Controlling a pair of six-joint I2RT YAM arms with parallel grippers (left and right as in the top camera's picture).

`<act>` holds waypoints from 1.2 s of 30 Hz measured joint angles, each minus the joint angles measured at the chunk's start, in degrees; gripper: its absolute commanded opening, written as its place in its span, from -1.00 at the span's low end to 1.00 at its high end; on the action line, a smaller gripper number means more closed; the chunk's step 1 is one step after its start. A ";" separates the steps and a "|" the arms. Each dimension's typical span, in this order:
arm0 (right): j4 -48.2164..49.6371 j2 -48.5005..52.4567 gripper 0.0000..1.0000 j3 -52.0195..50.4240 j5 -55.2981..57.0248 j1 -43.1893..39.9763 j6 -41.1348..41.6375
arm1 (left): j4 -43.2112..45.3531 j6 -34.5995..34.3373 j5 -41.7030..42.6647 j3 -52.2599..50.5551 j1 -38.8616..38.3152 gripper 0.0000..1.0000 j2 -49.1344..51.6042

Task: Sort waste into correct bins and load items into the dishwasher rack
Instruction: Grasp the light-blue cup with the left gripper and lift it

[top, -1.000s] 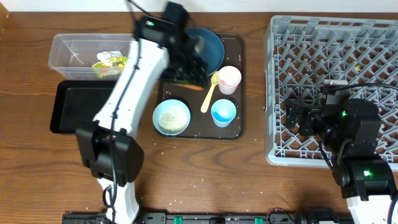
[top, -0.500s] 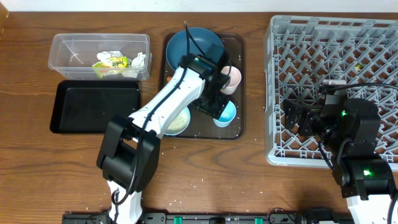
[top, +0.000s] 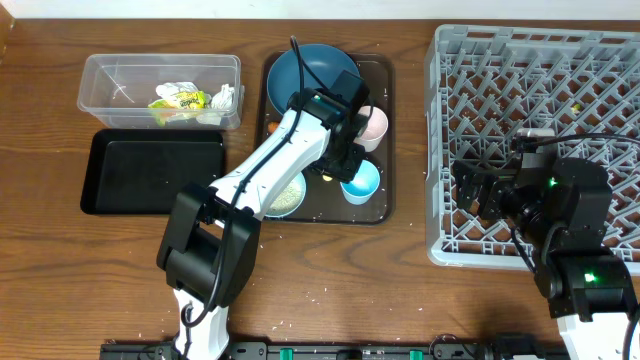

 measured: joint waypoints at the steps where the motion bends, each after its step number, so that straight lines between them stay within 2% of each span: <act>1: 0.00 0.00 0.98 0.00 0.00 0.00 0.00 | 0.00 -0.90 -0.02 -0.04 0.00 -0.35 0.02; 6: 0.00 0.00 0.98 0.00 -0.02 0.00 0.00 | 0.48 -4.70 -0.02 -0.44 0.00 -0.40 0.11; 11: 0.00 0.00 0.99 0.00 -0.02 0.00 0.00 | 1.97 -7.43 0.00 -2.69 -0.02 -0.63 0.13; 13: 0.00 0.00 0.99 0.00 -0.02 0.00 0.00 | 2.64 -8.13 0.02 -3.28 -0.02 -0.88 0.22; 18: 0.00 0.00 0.99 0.00 -0.02 0.00 0.00 | 3.45 -9.27 -0.04 -3.52 0.00 -0.88 0.37; 23: 0.85 0.00 0.98 0.00 -0.24 0.00 0.42 | 0.26 -10.21 3.13 -2.12 1.27 -0.88 0.37; 26: 3.34 0.00 0.99 0.00 -0.66 0.00 2.80 | -0.57 -10.54 9.16 -0.20 4.00 -0.88 0.17; 30: 7.96 0.02 0.99 0.11 -1.62 0.00 5.90 | -0.15 -10.62 21.59 0.42 9.79 -0.89 -1.46; 36: 21.27 2.56 0.98 0.35 -9.81 0.00 7.17 | 0.07 -10.01 41.72 0.66 18.10 -0.88 -4.02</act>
